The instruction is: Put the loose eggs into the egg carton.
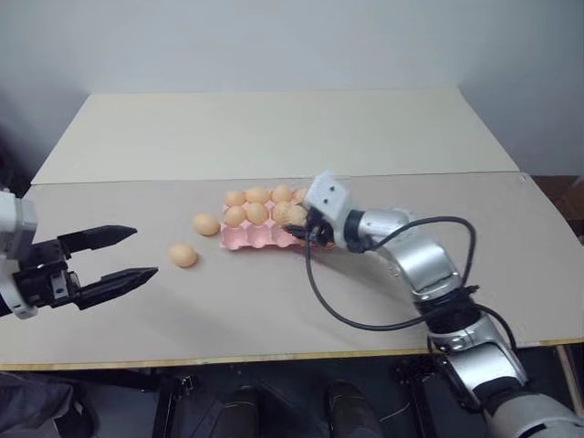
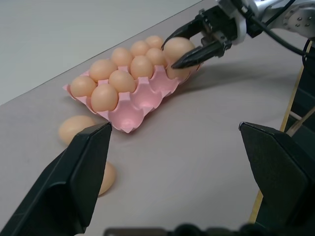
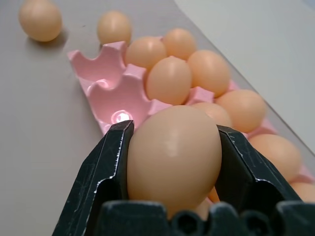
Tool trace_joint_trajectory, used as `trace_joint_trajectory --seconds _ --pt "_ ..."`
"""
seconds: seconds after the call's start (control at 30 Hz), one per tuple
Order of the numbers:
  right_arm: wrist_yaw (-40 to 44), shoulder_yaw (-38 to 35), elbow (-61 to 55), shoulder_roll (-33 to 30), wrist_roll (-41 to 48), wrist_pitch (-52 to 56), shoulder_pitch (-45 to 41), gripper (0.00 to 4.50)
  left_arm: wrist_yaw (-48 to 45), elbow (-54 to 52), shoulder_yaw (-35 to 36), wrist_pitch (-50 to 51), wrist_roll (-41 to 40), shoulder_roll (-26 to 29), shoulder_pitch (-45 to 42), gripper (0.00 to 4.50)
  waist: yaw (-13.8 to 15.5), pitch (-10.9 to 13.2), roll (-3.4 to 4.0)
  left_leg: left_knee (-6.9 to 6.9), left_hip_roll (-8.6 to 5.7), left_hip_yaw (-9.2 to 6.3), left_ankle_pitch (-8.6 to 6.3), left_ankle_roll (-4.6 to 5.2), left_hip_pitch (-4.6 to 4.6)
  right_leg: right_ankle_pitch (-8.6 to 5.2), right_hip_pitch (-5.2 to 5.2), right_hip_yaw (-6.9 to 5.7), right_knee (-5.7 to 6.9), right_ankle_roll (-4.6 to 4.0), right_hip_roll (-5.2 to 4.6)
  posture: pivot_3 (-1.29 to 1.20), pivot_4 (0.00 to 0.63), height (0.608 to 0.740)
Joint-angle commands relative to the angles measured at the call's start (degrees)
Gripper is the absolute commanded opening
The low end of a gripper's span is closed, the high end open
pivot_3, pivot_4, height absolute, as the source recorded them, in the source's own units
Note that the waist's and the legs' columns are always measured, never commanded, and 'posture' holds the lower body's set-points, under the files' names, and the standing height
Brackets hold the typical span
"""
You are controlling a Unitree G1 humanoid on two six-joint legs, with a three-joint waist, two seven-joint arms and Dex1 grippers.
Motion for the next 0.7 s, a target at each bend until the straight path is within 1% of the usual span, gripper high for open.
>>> trace_joint_trajectory --seconds 0.03,0.17,0.27,0.33,0.4,0.47,0.57,0.63,0.7 --pt "-1.2 0.6 1.3 2.1 -1.8 -2.5 -1.8 3.06 0.6 -1.6 2.2 -0.3 -0.9 -0.3 0.3 4.5 -0.1 0.0 0.0 0.0 0.01 -0.01 0.0 0.0 0.0 0.0 0.0 0.0 0.0 0.0 0.02 0.0 0.15 0.74" --pt "-4.5 -0.8 3.7 5.3 -3.2 -3.3 -3.3 4.44 0.9 -1.7 2.0 -0.3 -0.9 -0.4 0.4 4.5 -0.3 0.0 0.0 0.0 0.01 -0.02 0.0 -0.01 -0.01 0.0 -0.01 0.0 -0.01 0.0 0.01 0.0 0.15 0.74" --pt "-5.3 -2.8 0.9 5.8 -2.5 -2.3 -3.5 4.48 1.0 -1.5 1.6 -0.4 -1.1 -0.3 0.0 4.5 -0.3 0.0 0.0 -0.02 0.01 -0.03 0.0 -0.01 -0.01 0.0 -0.02 0.0 -0.01 0.0 0.02 0.0 0.15 0.74" --pt "-4.8 -5.0 -3.8 4.7 -0.8 -0.3 -2.8 4.48 0.8 -1.3 1.5 -0.4 -1.1 -0.2 -0.1 4.5 -0.2 0.0 0.01 -0.02 0.01 -0.04 0.0 -0.01 -0.02 0.0 -0.02 0.0 -0.01 0.0 0.01 0.0 0.15 0.74" --pt "-2.6 -9.4 -11.8 1.6 3.0 3.9 -1.3 4.48 0.6 -0.8 1.5 -0.5 -1.0 -0.1 -0.2 4.5 0.1 0.0 0.01 -0.02 0.01 -0.05 -0.01 -0.01 -0.04 0.0 -0.03 0.0 -0.03 0.0 0.01 0.0 0.15 0.74" --pt "-1.0 -12.5 -17.2 -1.2 6.2 7.1 0.2 4.48 0.5 -0.6 1.6 -0.5 -0.8 -0.1 -0.1 4.5 0.4 0.0 0.01 -0.02 0.0 -0.09 -0.01 -0.01 -0.1 0.0 -0.05 -0.05 -0.06 0.0 -0.02 0.0 0.15 0.74" --pt "2.1 -17.6 -23.5 -6.7 10.8 9.2 4.5 4.48 0.2 0.6 1.7 -1.1 0.4 -0.1 0.2 4.5 0.9 0.0 0.0 -0.02 0.0 -0.07 -0.01 -0.01 -0.05 0.0 0.02 -0.07 -0.07 0.0 -0.01 0.0 0.15 0.74" --pt "8.3 -24.2 -27.3 -14.3 14.8 7.5 11.2 4.48 0.6 2.9 1.2 -3.5 3.1 -0.7 0.5 4.5 1.2 0.0 0.0 -0.02 0.0 -0.05 -0.01 -0.01 0.02 0.0 0.08 -0.07 -0.08 0.0 -0.01 0.0 0.15 0.74" --pt "11.8 -28.8 -29.0 -19.0 18.2 6.3 15.6 4.48 1.6 4.3 0.9 -4.8 4.4 -1.4 0.2 4.5 1.3 0.0 0.0 -0.02 -0.02 -0.03 -0.02 -0.01 0.02 0.0 0.16 -0.12 -0.15 0.0 -0.04 0.0 0.15 0.74"
